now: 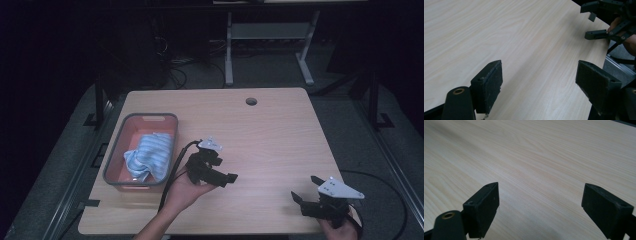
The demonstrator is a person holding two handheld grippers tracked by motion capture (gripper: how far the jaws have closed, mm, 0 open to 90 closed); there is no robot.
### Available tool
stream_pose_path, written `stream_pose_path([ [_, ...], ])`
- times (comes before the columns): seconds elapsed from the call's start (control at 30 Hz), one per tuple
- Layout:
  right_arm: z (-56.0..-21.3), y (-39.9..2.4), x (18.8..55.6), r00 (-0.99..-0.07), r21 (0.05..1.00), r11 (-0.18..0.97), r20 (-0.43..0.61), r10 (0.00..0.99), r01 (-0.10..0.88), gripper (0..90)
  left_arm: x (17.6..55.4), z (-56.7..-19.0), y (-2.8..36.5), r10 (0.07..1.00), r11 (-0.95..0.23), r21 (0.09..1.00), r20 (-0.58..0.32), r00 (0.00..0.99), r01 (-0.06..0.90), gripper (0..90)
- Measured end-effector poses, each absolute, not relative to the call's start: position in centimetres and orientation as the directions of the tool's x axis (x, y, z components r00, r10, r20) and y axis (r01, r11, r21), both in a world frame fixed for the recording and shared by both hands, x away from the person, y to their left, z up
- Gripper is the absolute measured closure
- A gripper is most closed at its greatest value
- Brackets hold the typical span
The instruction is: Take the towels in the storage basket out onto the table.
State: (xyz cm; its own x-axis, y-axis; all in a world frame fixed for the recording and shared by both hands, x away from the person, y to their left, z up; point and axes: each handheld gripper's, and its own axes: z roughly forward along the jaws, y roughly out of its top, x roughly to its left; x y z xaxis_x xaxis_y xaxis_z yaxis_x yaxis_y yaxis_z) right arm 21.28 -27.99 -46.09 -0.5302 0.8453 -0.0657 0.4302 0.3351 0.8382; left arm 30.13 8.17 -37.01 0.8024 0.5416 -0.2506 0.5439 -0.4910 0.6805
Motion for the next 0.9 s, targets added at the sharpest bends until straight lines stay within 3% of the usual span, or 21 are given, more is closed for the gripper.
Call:
stream_pose_path([
  [0.9, -45.9, -28.2, 21.1, -0.528, 0.842, 0.332, -0.068, 0.847, 0.425, 14.1, 32.6, -33.5, 13.3, 0.646, -0.446, 0.679, -0.206, 0.735, 0.583, 21.1],
])
